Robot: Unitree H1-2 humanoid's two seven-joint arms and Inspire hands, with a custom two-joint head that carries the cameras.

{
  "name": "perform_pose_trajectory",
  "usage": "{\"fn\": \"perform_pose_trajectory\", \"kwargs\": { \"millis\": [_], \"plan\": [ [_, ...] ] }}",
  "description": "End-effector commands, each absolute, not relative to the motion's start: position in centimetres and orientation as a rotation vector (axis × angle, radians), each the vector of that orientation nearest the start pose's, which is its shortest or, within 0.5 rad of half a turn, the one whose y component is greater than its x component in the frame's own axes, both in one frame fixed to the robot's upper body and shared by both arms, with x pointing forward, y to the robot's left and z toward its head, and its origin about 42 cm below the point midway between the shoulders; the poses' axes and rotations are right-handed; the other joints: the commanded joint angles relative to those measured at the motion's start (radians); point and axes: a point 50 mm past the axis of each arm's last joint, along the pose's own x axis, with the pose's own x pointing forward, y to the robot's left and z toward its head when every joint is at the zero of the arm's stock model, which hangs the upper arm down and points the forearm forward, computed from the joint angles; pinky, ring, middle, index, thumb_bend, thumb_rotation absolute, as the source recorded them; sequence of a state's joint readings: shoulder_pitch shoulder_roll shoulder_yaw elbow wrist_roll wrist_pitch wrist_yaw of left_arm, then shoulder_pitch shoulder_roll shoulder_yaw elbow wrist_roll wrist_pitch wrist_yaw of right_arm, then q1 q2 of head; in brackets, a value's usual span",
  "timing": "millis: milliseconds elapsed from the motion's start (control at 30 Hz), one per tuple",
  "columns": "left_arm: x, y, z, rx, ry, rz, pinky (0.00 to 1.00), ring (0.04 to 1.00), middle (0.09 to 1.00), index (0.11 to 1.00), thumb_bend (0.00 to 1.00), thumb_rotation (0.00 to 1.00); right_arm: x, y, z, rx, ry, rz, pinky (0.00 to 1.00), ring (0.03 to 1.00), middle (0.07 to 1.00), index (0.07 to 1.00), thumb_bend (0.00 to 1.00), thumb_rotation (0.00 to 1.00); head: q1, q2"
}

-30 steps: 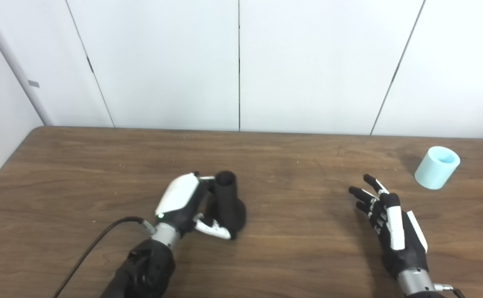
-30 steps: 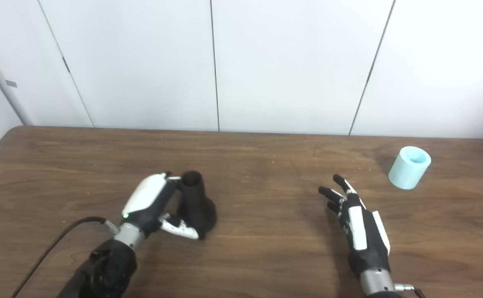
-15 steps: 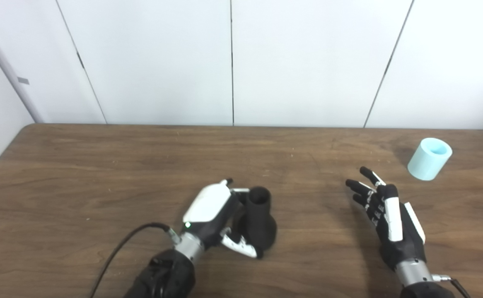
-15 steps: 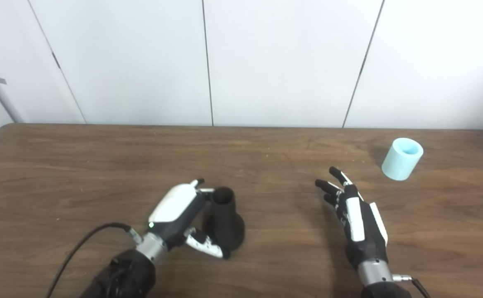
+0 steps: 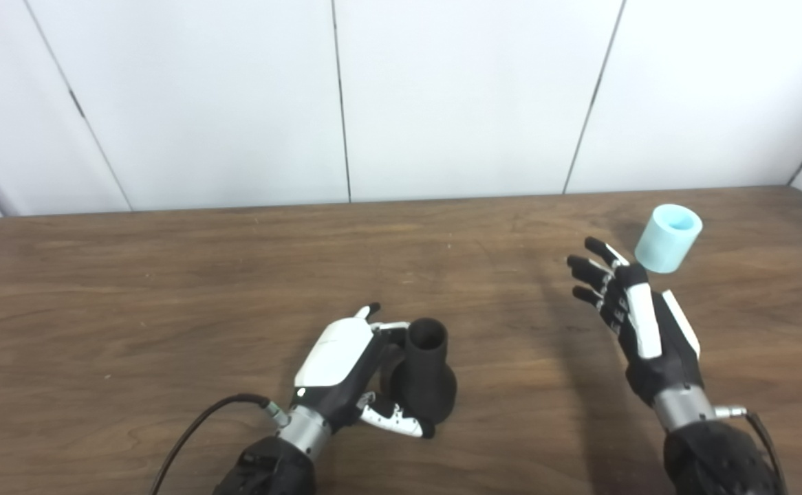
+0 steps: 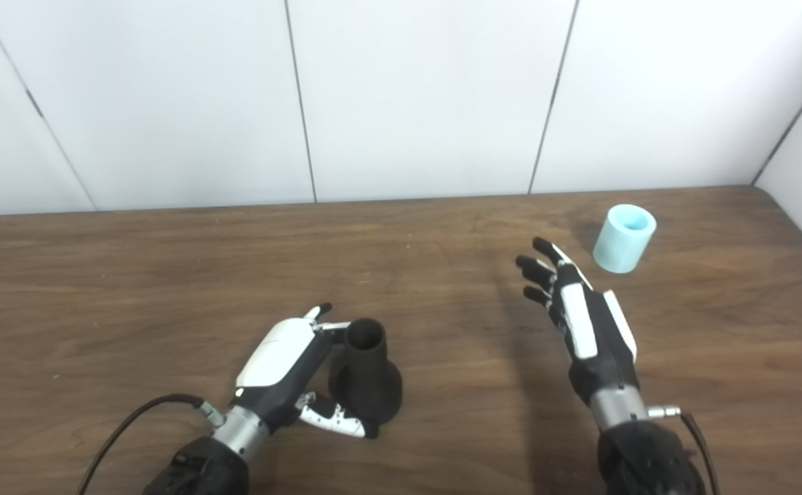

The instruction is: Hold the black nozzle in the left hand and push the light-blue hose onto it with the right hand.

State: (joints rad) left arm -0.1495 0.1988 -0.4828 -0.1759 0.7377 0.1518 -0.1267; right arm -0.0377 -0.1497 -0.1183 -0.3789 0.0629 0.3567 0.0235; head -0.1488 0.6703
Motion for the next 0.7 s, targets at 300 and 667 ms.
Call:
{"fn": "perform_pose_trajectory", "kwargs": {
  "millis": [300,667],
  "plan": [
    [28.5,14.5,12.3,0.972,-0.143,-0.495,1.0,0.708,0.465,0.496,0.52,0.0,31.4,-31.4,26.9,-0.404,-0.233,-0.157,0.76,0.852,0.854,0.867,0.55,0.45,-0.123,-0.021],
    [28.5,15.6,10.8,0.968,-0.127,-0.491,1.0,0.71,0.452,0.502,0.52,0.0,36.4,-34.1,30.7,-1.02,-0.274,-0.247,0.81,0.874,0.855,0.822,0.66,0.28,-0.23,-0.065]
  ]
}}
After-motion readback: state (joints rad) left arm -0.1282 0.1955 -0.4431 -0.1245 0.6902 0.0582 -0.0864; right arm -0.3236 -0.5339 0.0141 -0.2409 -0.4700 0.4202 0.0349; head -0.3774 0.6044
